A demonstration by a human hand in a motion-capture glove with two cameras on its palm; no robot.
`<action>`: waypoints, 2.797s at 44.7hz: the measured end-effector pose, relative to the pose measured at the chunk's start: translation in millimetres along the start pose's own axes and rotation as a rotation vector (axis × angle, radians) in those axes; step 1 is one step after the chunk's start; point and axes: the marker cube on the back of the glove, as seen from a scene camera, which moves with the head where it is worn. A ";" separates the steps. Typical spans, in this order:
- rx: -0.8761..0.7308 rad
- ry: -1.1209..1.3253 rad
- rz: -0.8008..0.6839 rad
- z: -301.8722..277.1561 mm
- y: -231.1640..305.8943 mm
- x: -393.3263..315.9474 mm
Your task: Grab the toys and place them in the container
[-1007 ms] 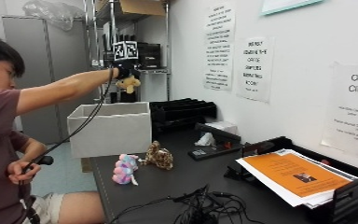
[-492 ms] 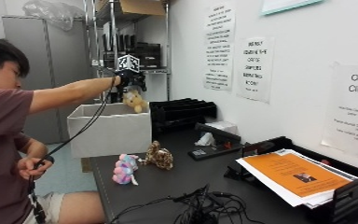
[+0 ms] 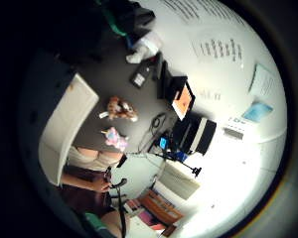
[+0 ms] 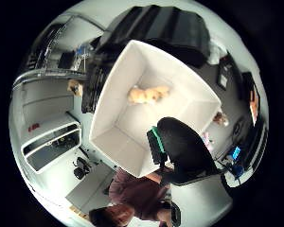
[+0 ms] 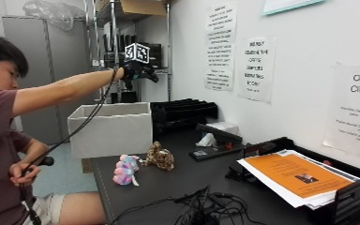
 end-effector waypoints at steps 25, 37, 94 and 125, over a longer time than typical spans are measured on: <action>-0.254 -0.170 0.117 274.7 -8.6 102.1; 0.004 -0.186 0.201 363.0 -12.6 125.2; 0.423 -0.125 -0.020 -25.2 -4.5 -18.8; 0.148 -0.166 -0.190 20.4 -37.8 -125.6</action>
